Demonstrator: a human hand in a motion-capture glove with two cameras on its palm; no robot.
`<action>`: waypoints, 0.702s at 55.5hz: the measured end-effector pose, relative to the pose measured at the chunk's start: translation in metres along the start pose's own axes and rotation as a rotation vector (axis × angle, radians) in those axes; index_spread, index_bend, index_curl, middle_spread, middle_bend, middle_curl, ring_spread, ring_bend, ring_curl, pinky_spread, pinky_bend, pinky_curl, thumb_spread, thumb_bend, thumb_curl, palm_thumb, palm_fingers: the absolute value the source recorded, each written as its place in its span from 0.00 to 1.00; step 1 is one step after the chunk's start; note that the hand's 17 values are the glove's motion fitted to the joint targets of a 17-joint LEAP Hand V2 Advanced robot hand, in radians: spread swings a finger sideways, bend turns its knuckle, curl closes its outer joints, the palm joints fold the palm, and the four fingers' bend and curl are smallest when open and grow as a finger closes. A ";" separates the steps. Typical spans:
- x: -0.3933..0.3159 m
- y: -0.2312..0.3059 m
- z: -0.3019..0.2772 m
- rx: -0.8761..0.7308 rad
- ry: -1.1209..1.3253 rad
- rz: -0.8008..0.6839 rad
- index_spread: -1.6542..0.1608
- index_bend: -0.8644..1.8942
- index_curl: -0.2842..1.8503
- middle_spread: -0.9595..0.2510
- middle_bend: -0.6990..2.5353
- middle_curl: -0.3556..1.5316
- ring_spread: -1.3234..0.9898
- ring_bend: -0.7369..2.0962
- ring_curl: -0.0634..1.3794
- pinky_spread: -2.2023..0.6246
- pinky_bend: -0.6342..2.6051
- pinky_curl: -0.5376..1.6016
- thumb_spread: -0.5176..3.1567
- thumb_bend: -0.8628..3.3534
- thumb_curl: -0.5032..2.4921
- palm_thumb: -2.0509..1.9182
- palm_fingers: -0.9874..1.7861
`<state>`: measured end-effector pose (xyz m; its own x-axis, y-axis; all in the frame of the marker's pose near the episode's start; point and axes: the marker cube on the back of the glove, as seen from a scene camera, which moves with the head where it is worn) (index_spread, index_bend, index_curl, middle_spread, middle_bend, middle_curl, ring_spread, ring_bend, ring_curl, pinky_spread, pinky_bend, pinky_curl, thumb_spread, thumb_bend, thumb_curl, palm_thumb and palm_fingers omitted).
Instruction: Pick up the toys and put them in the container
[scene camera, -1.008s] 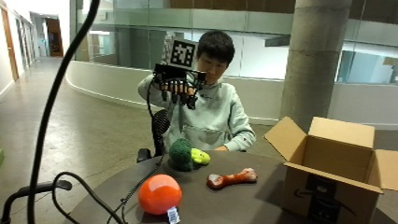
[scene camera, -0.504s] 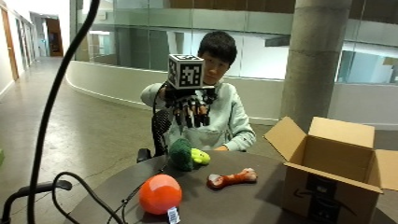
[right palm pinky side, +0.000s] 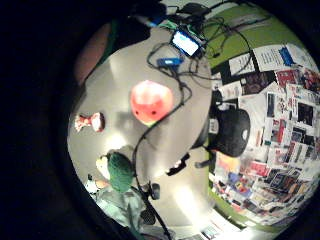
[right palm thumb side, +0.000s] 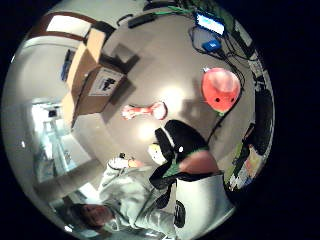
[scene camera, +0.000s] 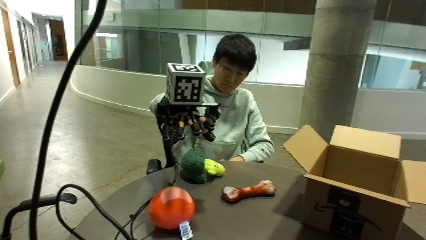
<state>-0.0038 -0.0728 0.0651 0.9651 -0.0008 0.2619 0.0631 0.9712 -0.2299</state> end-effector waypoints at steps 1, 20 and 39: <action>0.003 -0.002 0.003 -0.001 -0.002 0.002 0.77 0.33 0.24 0.75 0.26 0.36 0.53 0.37 0.19 0.77 0.46 0.43 0.52 0.26 0.26 0.54 0.25; 0.034 -0.034 0.127 -0.216 0.018 0.105 0.77 0.34 0.21 0.76 0.24 0.31 0.56 0.32 0.19 0.79 0.45 0.42 0.47 0.23 0.26 0.55 0.23; 0.051 -0.060 0.182 0.028 0.000 0.108 0.75 0.37 0.22 0.75 0.26 0.29 0.56 0.42 0.23 0.77 0.54 0.45 0.48 0.25 0.29 0.63 0.40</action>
<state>-0.0042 -0.0879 0.2629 0.9660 0.1046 0.2366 -0.0488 0.9719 -0.2305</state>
